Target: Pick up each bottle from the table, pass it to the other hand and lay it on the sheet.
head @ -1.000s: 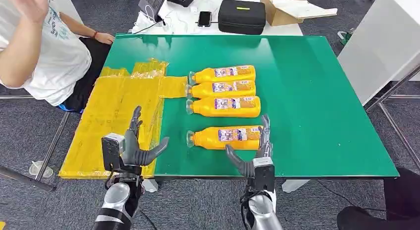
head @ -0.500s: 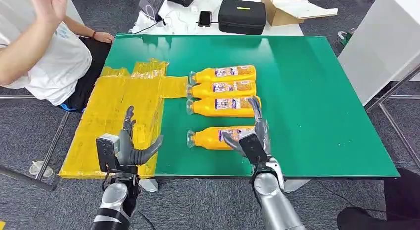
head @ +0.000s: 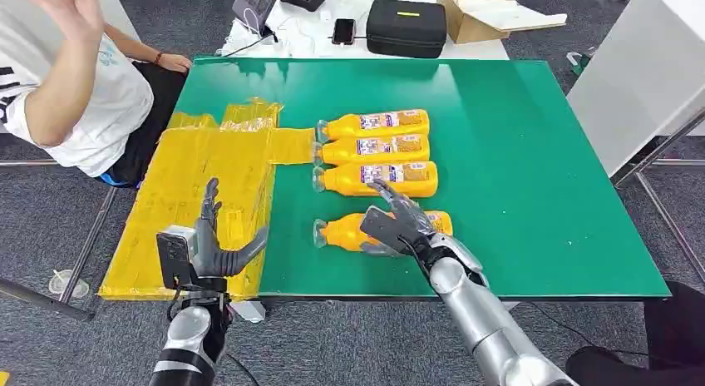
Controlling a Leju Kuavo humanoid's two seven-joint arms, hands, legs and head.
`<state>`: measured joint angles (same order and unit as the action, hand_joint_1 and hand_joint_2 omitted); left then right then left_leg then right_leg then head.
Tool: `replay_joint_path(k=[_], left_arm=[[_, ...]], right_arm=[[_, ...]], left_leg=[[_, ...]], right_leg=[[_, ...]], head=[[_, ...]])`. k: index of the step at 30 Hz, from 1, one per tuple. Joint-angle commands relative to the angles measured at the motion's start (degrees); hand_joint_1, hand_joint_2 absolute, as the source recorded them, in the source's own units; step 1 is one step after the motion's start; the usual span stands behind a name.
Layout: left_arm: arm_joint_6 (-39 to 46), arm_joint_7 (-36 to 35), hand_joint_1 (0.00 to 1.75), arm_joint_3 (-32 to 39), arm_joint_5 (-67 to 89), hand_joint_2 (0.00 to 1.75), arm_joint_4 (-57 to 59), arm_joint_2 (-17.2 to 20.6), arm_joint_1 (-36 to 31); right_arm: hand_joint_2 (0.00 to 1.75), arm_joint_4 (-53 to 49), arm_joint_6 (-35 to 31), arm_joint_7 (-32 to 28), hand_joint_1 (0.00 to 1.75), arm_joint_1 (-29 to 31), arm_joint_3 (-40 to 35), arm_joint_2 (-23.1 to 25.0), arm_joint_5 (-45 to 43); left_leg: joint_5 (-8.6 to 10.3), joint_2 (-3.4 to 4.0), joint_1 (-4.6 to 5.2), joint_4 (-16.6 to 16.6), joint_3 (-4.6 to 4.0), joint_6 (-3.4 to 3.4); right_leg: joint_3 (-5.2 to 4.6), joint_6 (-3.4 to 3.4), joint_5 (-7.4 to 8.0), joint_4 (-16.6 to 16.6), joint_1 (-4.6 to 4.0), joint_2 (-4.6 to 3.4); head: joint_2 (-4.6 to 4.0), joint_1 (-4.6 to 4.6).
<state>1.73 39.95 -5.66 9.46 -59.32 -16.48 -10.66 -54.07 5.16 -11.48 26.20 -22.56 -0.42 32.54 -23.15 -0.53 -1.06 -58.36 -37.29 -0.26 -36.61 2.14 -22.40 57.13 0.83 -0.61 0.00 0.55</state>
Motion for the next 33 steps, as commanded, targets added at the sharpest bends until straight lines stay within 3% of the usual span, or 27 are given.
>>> replay_joint_path(k=[1, 7, 17, 33], left_arm=[[0.3, 0.0, 0.00, 1.7, -0.3, 1.75, 5.9, 1.0, -3.8], [0.3, 0.0, 0.00, 1.2, -1.1, 1.75, 6.8, 1.2, -4.7], [-0.3, 0.0, 0.00, 1.2, -1.9, 1.75, 8.0, 1.1, -5.2], [-1.1, 0.0, 0.00, 0.7, -2.3, 1.75, 11.3, 0.4, -6.8]], right_arm=[[1.75, 9.2, 6.7, -1.5, 0.00, 7.7, -8.7, -6.1, -3.5], [1.75, 7.2, 11.3, 0.4, 0.00, 12.1, -14.7, -11.8, -5.5], [1.75, 6.1, 14.8, 4.5, 0.00, 15.7, -22.1, -15.8, -6.5], [1.75, 13.8, 13.2, 5.4, 0.00, 15.0, -29.4, -12.2, -6.7]], left_leg=[[-0.07, 0.00, 0.03, 0.0, 0.28, 0.07], [-0.02, -0.01, 0.06, 0.0, 0.08, 0.06], [-0.06, 0.05, 0.06, 0.0, 0.18, 0.07], [-0.04, 0.03, -0.02, 0.0, 0.22, 0.06]], right_leg=[[0.29, -0.07, -0.08, 0.0, 0.00, 0.08], [0.08, -0.03, -0.03, 0.0, 0.04, 0.07], [0.17, -0.05, -0.05, 0.0, 0.03, 0.03], [0.23, -0.04, -0.02, -0.1, -0.05, 0.04]], head=[[0.00, 0.00], [0.00, 0.02], [0.00, 0.02], [0.00, 0.00]])
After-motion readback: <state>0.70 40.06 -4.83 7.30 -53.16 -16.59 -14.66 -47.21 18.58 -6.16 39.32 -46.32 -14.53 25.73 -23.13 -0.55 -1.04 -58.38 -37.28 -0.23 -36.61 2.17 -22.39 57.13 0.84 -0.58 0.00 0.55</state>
